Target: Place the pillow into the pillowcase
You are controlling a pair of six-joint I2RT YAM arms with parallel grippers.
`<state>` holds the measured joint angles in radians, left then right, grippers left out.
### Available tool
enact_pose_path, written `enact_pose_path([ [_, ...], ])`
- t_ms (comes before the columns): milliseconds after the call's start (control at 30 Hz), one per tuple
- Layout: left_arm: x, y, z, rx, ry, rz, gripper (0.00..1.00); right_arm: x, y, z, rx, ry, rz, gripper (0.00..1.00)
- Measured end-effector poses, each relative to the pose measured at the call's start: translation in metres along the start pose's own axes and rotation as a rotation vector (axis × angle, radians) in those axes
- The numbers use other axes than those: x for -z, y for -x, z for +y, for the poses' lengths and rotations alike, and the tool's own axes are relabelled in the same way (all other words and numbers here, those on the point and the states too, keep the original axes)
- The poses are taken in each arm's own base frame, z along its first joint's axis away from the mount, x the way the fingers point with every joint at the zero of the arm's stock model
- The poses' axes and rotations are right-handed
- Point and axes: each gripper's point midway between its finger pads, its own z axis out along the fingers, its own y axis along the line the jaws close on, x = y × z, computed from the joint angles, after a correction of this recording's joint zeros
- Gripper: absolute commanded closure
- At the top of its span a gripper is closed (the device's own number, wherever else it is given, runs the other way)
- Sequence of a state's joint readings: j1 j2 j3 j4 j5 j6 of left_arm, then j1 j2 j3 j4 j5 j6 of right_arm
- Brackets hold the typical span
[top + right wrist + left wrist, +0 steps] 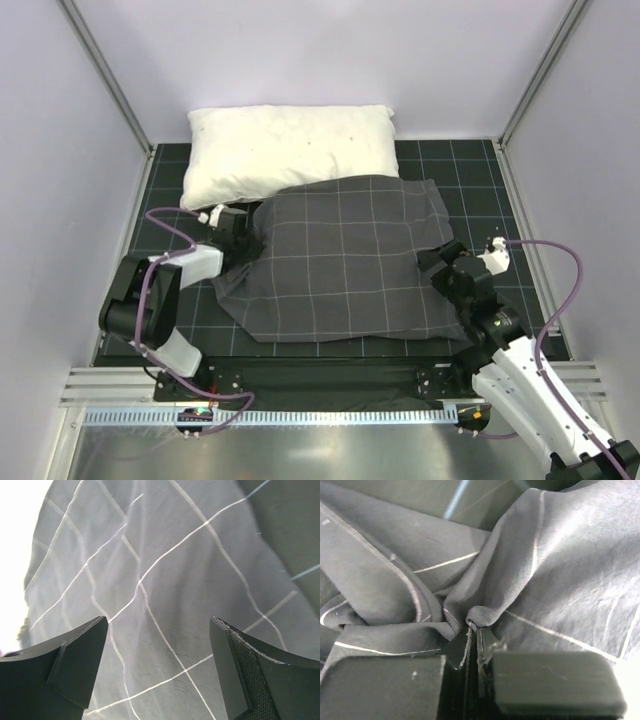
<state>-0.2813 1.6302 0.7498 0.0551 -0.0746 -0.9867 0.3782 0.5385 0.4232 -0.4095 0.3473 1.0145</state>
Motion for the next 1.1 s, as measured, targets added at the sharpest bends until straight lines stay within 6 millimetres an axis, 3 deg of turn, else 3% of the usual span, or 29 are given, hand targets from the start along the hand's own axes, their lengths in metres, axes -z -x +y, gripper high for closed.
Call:
enact_pose_path([
  [33, 0.006, -0.001, 0.005, -0.002, 0.006, -0.011, 0.96, 0.000, 0.003, -0.002, 0.016, -0.020, -0.002, 0.10],
  [67, 0.013, -0.001, 0.011, -0.006, 0.014, -0.023, 0.83, 0.000, 0.005, -0.004, 0.031, -0.038, -0.001, 0.10],
  [133, 0.029, 0.004, 0.019, -0.024, 0.028, -0.052, 0.67, -0.001, 0.011, -0.006, 0.064, -0.064, -0.001, 0.10],
  [167, 0.036, 0.008, 0.021, -0.026, 0.032, -0.067, 0.57, -0.001, 0.014, -0.005, 0.082, -0.065, 0.001, 0.09],
  [200, 0.044, 0.015, 0.022, -0.038, 0.036, -0.090, 0.34, -0.001, 0.015, -0.003, 0.101, -0.063, 0.003, 0.09],
  [300, 0.076, 0.038, 0.020, -0.059, 0.032, -0.178, 0.06, 0.005, 0.020, 0.002, 0.155, -0.025, -0.001, 0.09],
  [333, 0.090, 0.045, 0.019, -0.069, 0.022, -0.211, 0.01, 0.009, 0.023, 0.005, 0.171, -0.005, -0.014, 0.09],
  [467, 0.153, 0.073, 0.007, -0.075, -0.043, -0.349, 0.00, 0.033, 0.042, 0.014, 0.231, 0.078, -0.093, 0.08],
  [633, 0.208, 0.081, 0.001, -0.073, -0.143, -0.431, 0.00, 0.078, 0.080, 0.029, 0.260, 0.177, -0.250, 0.08],
  [867, 0.250, 0.064, 0.013, -0.199, -0.150, -0.379, 0.00, 0.123, 0.107, 0.023, 0.241, 0.246, -0.408, 0.08],
  [967, 0.273, 0.070, 0.009, -0.261, -0.167, -0.402, 0.00, 0.128, 0.110, 0.019, 0.238, 0.244, -0.430, 0.08],
  [1100, 0.280, 0.066, 0.017, -0.304, -0.179, -0.429, 0.00, 0.122, 0.106, 0.014, 0.253, 0.211, -0.406, 0.08],
])
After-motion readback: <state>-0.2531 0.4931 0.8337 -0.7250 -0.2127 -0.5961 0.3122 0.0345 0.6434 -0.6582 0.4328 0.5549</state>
